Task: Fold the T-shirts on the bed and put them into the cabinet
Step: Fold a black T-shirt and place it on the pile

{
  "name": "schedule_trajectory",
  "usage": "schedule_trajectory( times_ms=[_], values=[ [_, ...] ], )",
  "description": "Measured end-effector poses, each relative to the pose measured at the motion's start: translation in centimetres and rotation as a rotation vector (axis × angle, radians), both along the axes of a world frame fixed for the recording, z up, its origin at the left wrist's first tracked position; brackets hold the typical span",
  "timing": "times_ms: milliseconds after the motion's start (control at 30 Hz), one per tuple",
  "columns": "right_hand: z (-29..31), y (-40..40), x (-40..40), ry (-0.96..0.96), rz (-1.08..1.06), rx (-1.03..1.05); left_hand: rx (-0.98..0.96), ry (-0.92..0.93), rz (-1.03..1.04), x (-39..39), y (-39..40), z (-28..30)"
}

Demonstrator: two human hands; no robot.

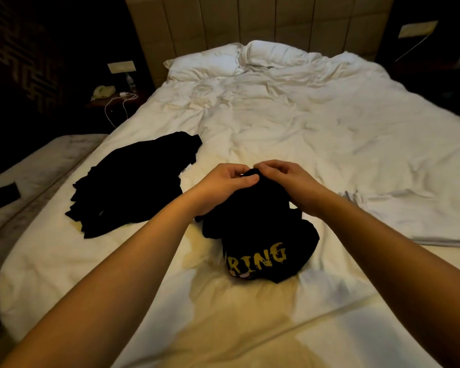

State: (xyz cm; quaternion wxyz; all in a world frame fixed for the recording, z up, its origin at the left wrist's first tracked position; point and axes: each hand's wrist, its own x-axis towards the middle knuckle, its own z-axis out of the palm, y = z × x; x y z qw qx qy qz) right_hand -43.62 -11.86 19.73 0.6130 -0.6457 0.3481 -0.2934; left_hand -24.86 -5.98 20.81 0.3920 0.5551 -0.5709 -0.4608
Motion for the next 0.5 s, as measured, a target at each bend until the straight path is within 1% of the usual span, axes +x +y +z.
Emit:
schedule_trajectory(
  times_ms=[133,233,367,433,500],
  values=[
    [2.8,0.5,-0.9,-0.02,0.041,-0.079,-0.011,-0.028,0.031,0.2,0.6,2.2],
    [4.2,0.6,-1.7,-0.03,-0.023,-0.154,0.0,-0.112,0.054,1.4,1.3,2.9],
    [5.7,0.7,-2.9,-0.068,-0.126,-0.213,0.027,-0.176,0.11,3.4,2.4,2.4],
    [6.1,0.7,-3.6,-0.061,-0.155,-0.265,-0.018,-0.187,0.184,4.0,2.6,2.1],
    [6.5,0.6,-4.3,0.017,-0.185,-0.37,-0.105,-0.213,0.274,4.4,2.5,2.2]
  ],
)
